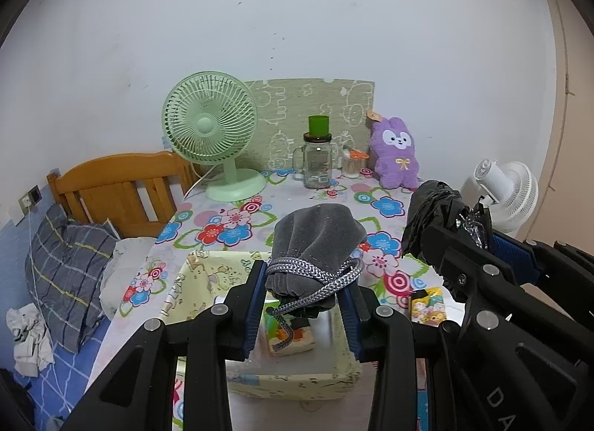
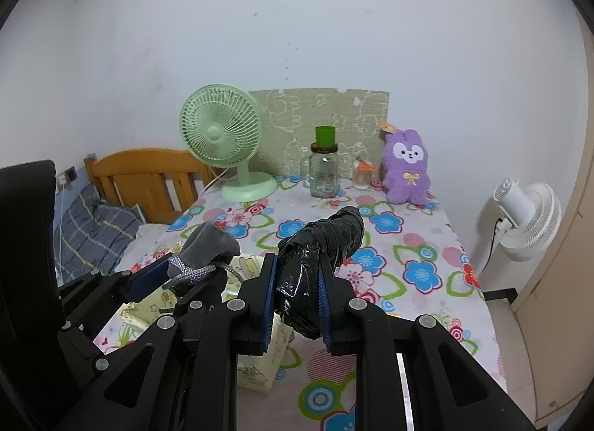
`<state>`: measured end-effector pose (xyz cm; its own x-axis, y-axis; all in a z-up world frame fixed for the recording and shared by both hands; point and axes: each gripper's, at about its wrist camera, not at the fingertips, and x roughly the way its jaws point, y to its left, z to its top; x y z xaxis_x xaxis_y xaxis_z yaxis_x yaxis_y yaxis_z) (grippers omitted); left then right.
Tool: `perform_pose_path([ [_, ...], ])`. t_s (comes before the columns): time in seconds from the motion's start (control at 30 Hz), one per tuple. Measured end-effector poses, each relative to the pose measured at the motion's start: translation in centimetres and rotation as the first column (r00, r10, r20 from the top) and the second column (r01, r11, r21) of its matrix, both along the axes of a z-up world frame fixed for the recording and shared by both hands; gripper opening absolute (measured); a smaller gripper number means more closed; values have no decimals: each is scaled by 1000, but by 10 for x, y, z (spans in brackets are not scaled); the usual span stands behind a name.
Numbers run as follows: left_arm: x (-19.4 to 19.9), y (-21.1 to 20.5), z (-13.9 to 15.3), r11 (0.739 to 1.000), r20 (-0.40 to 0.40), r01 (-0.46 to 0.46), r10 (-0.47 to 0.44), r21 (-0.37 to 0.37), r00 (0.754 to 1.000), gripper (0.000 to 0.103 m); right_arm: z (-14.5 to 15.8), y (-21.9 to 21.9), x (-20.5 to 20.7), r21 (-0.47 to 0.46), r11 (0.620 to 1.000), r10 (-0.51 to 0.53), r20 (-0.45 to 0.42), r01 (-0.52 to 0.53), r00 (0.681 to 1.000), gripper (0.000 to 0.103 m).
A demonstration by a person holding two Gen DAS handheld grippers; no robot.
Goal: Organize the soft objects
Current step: 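Lift the grey pouch with left tool and carry it over the fabric box, then lower the grey pouch into the box with left tool while right tool lowers the umbrella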
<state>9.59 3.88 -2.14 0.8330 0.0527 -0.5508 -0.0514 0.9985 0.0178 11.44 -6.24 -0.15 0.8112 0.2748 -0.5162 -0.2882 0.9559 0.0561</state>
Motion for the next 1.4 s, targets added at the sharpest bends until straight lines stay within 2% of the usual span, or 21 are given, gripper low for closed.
perform_pose_path([
  [0.73,17,62,-28,997,-64,-72,73,18,995,38,-31,67,31,-8,994,111,-103,-112,988,24],
  [1.17,41,89,-59,995,-152,-100,103,25,983,38,-61,99,57,-9,988,152,-184,-156,971,23],
  [1.4,49,96,-71,996,-208,-88,92,29,974,40,-80,110,71,22,983,181,-246,-181,952,23],
])
